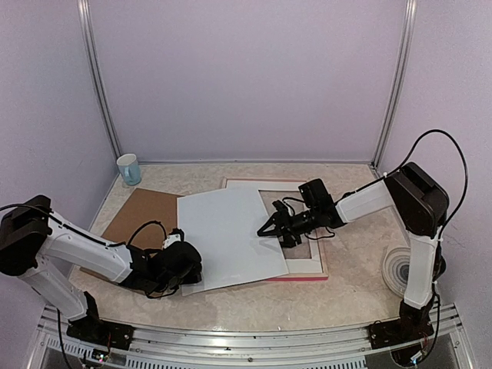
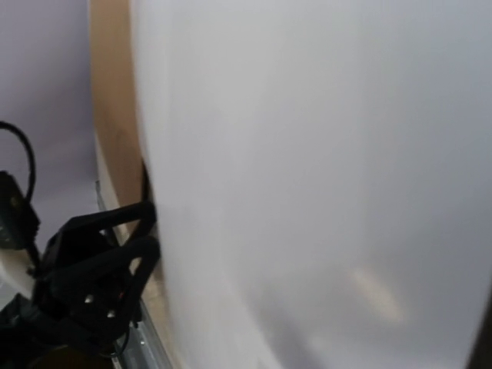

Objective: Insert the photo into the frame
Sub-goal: Pick up the photo from the frame body.

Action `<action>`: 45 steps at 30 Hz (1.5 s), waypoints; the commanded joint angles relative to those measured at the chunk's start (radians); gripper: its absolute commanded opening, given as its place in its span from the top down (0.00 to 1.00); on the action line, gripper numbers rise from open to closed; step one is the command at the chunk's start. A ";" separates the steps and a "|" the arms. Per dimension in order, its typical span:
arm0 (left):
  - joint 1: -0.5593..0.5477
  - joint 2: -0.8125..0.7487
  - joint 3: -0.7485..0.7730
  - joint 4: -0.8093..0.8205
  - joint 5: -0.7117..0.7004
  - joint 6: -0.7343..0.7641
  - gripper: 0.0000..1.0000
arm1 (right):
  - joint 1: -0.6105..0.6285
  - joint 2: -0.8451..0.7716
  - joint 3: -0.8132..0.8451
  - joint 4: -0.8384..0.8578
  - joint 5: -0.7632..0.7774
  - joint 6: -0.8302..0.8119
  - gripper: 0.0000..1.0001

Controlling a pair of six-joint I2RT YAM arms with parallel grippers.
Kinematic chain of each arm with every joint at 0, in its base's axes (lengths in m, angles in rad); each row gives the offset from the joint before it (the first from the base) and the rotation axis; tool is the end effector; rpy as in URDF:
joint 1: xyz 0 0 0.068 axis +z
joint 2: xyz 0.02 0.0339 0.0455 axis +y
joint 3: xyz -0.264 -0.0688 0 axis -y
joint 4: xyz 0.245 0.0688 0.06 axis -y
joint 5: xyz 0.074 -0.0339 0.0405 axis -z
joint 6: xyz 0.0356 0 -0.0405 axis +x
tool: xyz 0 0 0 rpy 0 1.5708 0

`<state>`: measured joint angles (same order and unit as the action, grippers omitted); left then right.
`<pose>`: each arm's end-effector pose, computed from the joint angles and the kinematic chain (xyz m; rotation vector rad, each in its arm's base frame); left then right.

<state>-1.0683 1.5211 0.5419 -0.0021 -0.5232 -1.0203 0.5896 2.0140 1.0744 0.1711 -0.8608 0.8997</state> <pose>0.1368 -0.2119 0.1201 -0.1368 2.3925 -0.3056 0.3142 0.2427 0.1220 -0.0997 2.6749 1.6422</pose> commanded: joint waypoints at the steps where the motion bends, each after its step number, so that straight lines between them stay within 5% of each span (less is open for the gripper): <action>1: -0.011 0.026 -0.011 0.022 0.026 -0.004 0.47 | -0.002 0.022 0.029 0.066 -0.051 0.013 0.43; 11: -0.014 0.022 -0.013 0.014 0.025 -0.009 0.47 | -0.002 0.071 0.066 0.056 -0.083 -0.002 0.62; 20: -0.015 0.023 -0.005 0.005 0.023 -0.008 0.47 | -0.002 0.086 0.092 -0.004 -0.118 -0.041 0.65; 33: -0.014 0.014 0.011 -0.032 0.016 -0.005 0.47 | -0.002 0.097 0.109 -0.007 -0.161 -0.050 0.84; 45: -0.021 -0.140 0.025 -0.139 0.001 -0.011 0.30 | -0.025 0.080 0.093 -0.004 -0.161 -0.053 0.96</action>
<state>-1.0794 1.4593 0.5468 -0.0669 -0.5220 -1.0248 0.5793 2.0937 1.1648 0.1680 -1.0096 0.8570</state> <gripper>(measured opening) 0.673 0.041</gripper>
